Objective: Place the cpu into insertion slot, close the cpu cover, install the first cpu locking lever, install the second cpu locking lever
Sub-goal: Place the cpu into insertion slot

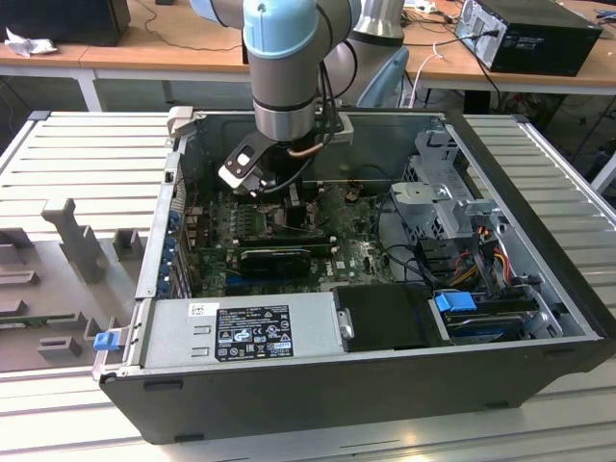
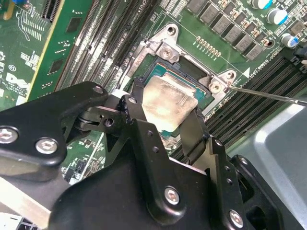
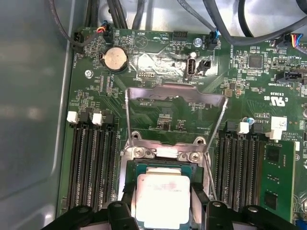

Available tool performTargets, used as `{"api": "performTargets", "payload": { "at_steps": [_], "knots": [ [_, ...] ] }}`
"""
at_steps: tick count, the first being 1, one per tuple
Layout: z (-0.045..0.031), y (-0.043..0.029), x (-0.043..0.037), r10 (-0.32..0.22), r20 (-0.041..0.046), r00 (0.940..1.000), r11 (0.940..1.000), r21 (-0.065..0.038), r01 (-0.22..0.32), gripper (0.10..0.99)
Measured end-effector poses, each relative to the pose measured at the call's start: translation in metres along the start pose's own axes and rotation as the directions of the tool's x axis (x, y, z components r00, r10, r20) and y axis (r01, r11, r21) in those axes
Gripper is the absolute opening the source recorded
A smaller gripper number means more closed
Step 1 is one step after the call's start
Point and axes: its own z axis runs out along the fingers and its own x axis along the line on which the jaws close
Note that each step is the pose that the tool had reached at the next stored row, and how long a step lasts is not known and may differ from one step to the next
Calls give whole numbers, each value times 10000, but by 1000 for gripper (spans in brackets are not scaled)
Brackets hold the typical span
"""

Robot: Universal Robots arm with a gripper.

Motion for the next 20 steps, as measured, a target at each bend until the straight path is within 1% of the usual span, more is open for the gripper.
{"api": "performTargets", "payload": {
  "at_steps": [2,3,5,7,10,13,16,20],
  "knots": [
    [-1,0,-1,89,10,10000,10000,-1,-89,545],
    [-1,-1,-1,232,20,9997,9997,-6,-232,545],
    [-1,-4,-1,287,-4,9996,9996,-10,-287,545],
    [-1,-12,0,299,-57,9995,9996,-13,-299,545],
    [-2,-13,-17,431,-63,9991,9991,-16,-431,545],
    [-4,-14,-37,435,-93,9990,9991,-17,-435,545],
    [-36,-11,-36,437,-109,9990,9990,-17,-437,545],
    [-34,-11,-38,457,-110,9989,9990,-16,-457,545]
  ]
}}
